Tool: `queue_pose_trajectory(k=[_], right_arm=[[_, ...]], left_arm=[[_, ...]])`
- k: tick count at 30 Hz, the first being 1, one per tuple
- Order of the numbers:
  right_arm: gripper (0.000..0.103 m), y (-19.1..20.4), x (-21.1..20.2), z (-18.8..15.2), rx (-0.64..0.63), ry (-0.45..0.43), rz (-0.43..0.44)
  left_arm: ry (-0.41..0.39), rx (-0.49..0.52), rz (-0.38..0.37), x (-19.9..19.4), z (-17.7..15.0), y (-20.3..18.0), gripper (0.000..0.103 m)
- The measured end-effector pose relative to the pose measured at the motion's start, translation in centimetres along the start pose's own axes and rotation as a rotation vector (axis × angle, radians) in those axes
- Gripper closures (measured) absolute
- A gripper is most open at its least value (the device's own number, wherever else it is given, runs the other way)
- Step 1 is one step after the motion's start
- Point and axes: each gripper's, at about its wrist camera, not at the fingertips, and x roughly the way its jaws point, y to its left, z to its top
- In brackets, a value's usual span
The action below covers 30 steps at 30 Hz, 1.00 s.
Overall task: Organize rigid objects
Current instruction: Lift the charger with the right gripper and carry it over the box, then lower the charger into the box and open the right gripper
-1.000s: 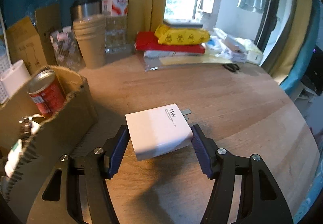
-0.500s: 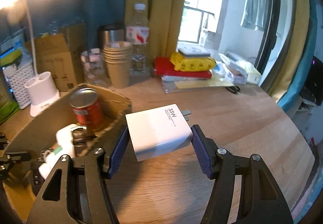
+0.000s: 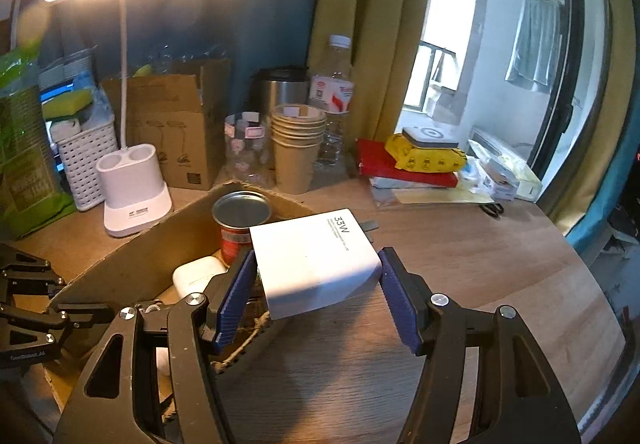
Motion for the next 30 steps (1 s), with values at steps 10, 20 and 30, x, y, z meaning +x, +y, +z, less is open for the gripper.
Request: queue_pose_trajectory(k=[10, 20, 30], right_arm=[[0.041, 2.1, -0.1, 0.2, -0.045, -0.006, 0.039], [0.041, 3.6, -1.1, 1.1, -0.08, -0.036, 0.051], [0.041, 6.5, -1.0, 1.9, -0.14, -0.035, 0.11]], left_arm=[[-0.001, 0.002, 0.001, 0.0, 0.0, 0.0, 0.089], [-0.001, 0.002, 0.001, 0.0, 0.0, 0.0, 0.089], [-0.001, 0.001, 0.001, 0.0, 0.0, 0.0, 0.089]])
